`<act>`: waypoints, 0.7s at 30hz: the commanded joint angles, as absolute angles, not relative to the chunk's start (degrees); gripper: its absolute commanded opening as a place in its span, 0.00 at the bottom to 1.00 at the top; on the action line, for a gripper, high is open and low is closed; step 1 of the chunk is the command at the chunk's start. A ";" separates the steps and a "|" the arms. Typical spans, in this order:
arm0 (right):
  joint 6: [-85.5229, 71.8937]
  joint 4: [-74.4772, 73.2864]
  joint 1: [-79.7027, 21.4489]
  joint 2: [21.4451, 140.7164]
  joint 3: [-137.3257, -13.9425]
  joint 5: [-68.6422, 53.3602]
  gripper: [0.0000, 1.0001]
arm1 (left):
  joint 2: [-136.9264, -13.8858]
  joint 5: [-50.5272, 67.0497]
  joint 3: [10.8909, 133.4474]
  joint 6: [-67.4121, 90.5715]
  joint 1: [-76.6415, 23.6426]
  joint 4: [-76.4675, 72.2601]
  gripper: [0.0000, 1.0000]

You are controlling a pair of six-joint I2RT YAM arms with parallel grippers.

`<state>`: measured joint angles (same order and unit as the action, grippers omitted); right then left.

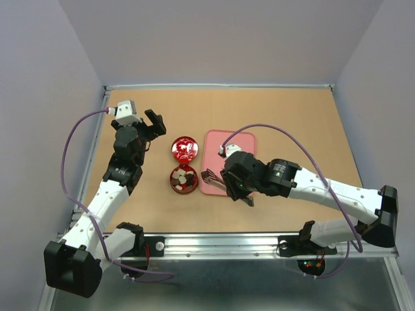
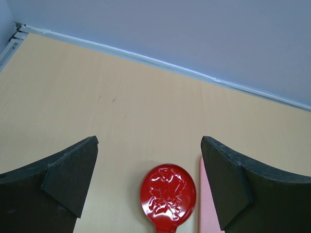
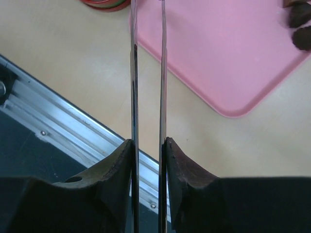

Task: Pack the chocolate

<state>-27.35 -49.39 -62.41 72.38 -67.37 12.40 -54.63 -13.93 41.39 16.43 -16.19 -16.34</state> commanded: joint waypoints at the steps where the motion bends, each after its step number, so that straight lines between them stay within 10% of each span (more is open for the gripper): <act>1: -25.05 -46.85 -65.82 74.35 -72.15 11.16 0.30 | -53.79 -14.24 45.00 16.26 -16.44 -18.02 0.99; 21: -18.11 -42.80 -69.26 83.05 -77.52 8.35 0.30 | -53.53 -14.41 44.56 16.26 -16.52 -17.93 0.99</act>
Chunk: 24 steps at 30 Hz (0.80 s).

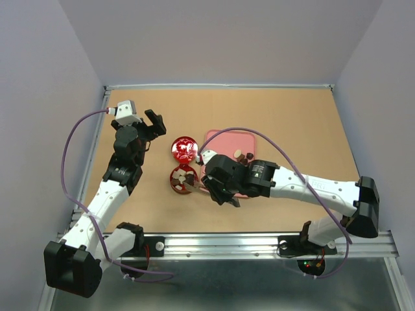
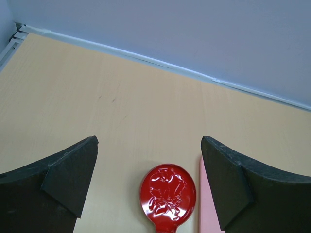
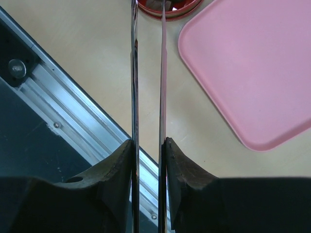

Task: Pack the chocolate

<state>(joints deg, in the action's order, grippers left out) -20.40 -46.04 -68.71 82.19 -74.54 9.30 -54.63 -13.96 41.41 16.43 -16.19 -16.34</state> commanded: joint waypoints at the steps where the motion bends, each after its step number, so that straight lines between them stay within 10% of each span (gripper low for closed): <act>1: -17.93 -42.80 -69.26 83.23 -77.61 8.26 0.30 | -53.53 -14.33 44.56 16.17 -16.52 -18.02 0.99; 24: -15.82 -41.31 -69.26 87.62 -78.84 9.05 0.33 | -53.88 -14.50 44.21 16.08 -16.61 -18.19 0.99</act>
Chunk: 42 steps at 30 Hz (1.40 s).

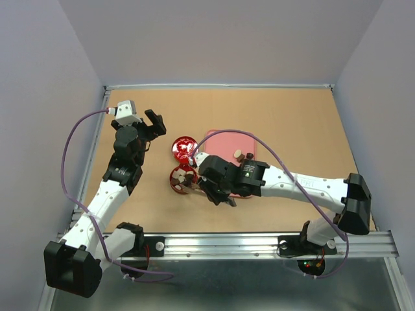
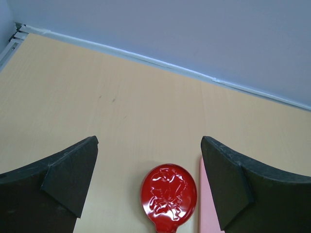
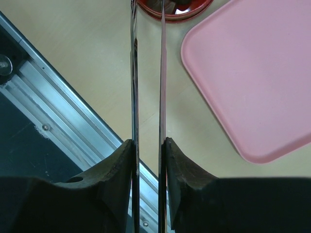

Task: Pack the chocolate

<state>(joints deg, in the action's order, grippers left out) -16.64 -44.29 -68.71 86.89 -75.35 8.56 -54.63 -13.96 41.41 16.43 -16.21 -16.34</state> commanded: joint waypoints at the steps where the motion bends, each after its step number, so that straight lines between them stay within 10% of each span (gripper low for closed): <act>1: -15.73 -41.31 -69.26 87.80 -78.84 9.14 0.34 | -53.96 -14.50 44.21 16.08 -16.61 -18.19 0.99; 14: -16.17 -41.31 -69.26 86.84 -78.49 10.81 0.50 | -53.88 -14.41 44.21 16.17 -16.61 -18.19 0.99; 42: -28.64 -42.96 -59.34 72.95 -68.57 30.32 0.45 | -53.88 -13.98 44.38 16.43 -16.70 -18.28 0.99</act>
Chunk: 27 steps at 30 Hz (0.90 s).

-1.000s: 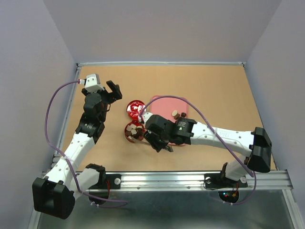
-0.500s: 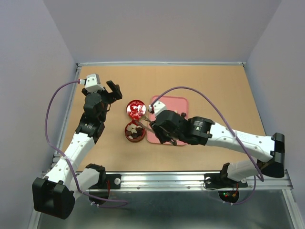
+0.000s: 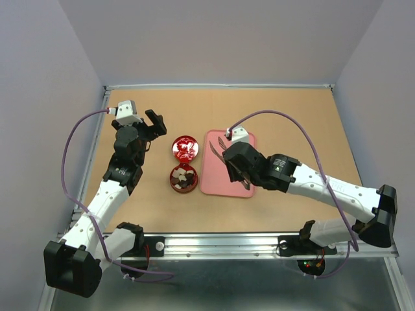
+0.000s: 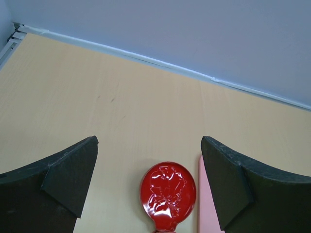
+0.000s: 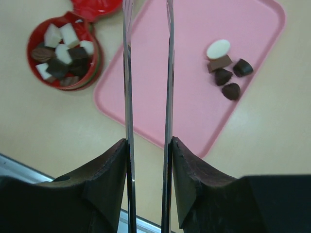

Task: Pack the chocolate

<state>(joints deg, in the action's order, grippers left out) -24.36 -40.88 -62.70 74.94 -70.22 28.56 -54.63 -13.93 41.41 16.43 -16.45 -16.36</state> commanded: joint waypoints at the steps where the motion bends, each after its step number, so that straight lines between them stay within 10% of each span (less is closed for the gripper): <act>1: -29.35 -43.67 -58.80 72.78 -67.86 30.32 0.45 | -53.96 -14.06 44.47 16.26 -16.70 -18.28 0.99; 27: -33.48 -47.99 -48.96 71.02 -59.24 31.47 0.45 | -54.23 -13.97 44.21 16.26 -16.88 -18.37 0.99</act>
<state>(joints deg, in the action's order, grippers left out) -31.97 -47.55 -49.43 73.08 -59.92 29.74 -54.63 -13.72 41.41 16.43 -16.71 -16.36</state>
